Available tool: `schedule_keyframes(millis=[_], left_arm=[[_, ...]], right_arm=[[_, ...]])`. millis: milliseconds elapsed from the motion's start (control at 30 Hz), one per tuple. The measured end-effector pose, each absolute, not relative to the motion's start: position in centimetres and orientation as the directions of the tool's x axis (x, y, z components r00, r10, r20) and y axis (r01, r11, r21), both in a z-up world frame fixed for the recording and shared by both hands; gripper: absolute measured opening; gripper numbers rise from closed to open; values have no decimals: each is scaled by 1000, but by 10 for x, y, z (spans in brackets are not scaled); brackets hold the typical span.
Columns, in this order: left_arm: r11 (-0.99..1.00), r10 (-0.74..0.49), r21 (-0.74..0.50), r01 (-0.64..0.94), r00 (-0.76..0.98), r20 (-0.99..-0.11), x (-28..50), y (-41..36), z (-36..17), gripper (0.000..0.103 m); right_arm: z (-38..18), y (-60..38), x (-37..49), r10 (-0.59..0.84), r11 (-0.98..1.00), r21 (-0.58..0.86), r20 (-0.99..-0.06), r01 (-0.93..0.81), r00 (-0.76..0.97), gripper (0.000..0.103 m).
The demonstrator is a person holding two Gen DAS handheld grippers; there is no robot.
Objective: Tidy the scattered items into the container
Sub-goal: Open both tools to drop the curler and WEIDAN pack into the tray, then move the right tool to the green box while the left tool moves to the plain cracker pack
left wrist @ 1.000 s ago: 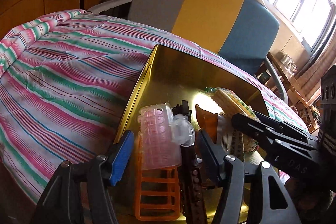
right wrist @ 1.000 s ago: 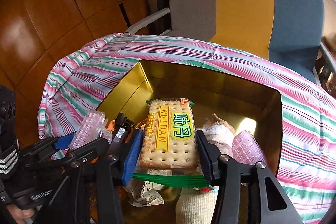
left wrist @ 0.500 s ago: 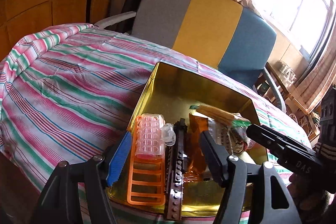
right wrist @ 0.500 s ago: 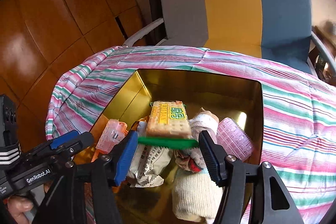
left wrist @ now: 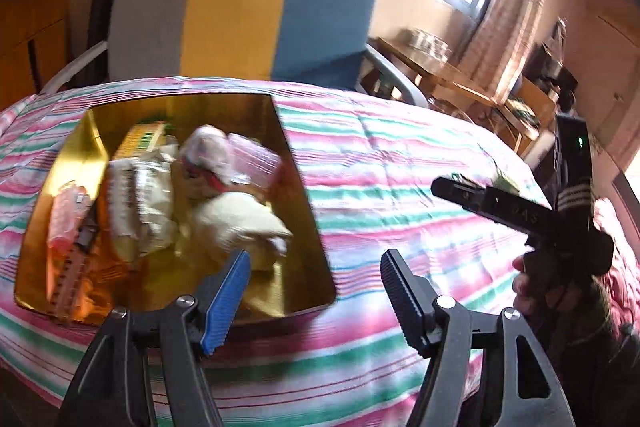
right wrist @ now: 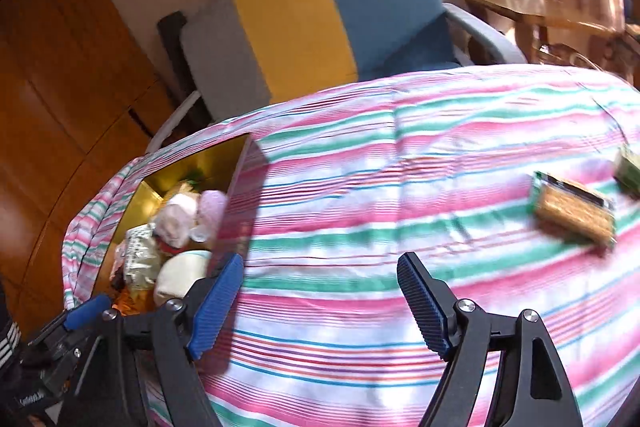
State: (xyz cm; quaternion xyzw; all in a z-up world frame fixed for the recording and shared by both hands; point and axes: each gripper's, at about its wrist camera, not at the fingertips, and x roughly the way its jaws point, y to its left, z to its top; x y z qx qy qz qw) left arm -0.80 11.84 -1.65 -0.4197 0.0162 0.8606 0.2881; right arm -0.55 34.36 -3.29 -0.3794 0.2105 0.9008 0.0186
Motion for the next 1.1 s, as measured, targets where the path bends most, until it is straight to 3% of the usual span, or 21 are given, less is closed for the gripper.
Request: schedule_keyframes(millis=[167, 300, 467, 633, 967, 1100], left_arm=[[-761, 478, -144, -633, -397, -783, 17, 178, -44, 70], [-738, 442, -99, -667, -367, -818, 27, 198, -65, 70], [-737, 416, -77, -671, -361, -835, 30, 202, -86, 71], [-716, 415, -35, -697, -385, -824, 34, 209, -92, 83], [-720, 433, -43, -693, -400, -808, 35, 209, -94, 88], [-723, 438, -51, -689, -401, -805, 34, 209, -94, 88]], right_arm=[[-47, 414, 41, -10, -864, 365, -700, -346, -714, 97], [-52, 454, 57, 54, -862, 321, -712, -393, -700, 103], [-54, 484, 48, 80, -884, 265, -725, -385, -684, 103], [-47, 501, 18, 103, -911, 202, -732, -359, -673, 103], [-65, 527, -53, 88, -934, 127, -823, -334, -561, 103], [-76, 515, -51, 9, -943, 170, -848, -288, -530, 103]])
